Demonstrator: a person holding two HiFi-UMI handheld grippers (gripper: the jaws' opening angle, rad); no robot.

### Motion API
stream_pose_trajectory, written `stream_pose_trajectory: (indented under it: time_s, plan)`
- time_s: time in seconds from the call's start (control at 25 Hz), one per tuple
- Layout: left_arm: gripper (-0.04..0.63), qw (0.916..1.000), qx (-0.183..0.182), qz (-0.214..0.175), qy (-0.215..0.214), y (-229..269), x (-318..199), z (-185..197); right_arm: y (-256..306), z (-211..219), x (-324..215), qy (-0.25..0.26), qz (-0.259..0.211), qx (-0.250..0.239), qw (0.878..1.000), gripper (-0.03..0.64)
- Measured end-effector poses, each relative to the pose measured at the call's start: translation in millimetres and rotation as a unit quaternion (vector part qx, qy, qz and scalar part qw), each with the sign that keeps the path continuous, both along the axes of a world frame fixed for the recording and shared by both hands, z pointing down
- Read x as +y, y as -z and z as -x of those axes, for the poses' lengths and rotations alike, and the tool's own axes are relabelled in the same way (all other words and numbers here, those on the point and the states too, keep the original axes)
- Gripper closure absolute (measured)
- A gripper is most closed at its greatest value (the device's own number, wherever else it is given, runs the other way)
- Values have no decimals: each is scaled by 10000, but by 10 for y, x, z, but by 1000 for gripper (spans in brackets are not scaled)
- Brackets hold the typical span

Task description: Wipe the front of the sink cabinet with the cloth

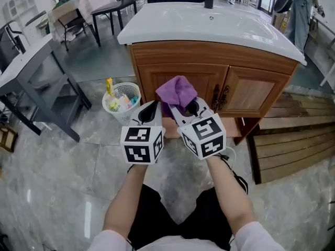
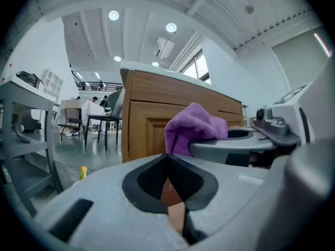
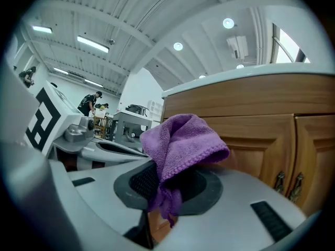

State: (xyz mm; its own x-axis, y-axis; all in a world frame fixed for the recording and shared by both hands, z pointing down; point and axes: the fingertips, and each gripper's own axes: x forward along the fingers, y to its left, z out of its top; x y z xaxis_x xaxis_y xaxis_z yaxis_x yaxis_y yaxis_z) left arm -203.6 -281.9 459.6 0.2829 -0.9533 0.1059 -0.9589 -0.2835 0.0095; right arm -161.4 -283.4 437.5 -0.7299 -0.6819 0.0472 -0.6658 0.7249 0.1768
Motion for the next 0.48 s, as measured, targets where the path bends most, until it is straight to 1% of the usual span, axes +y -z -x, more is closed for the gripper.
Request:
stream_pose_trajectory:
  time_s: [0.2, 0.32, 0.48]
  plan:
    - [591, 9992, -46, 53, 389, -79, 117, 380, -186, 432, 4, 303, 110, -124, 9994, 545]
    - [591, 9982, -41, 200, 570, -198, 173, 565, -280, 635, -19, 400, 114, -228, 9989, 545]
    - [591, 9971, -57, 283, 700, -264, 236, 694, -358, 844, -7, 526, 77, -54, 9986, 545]
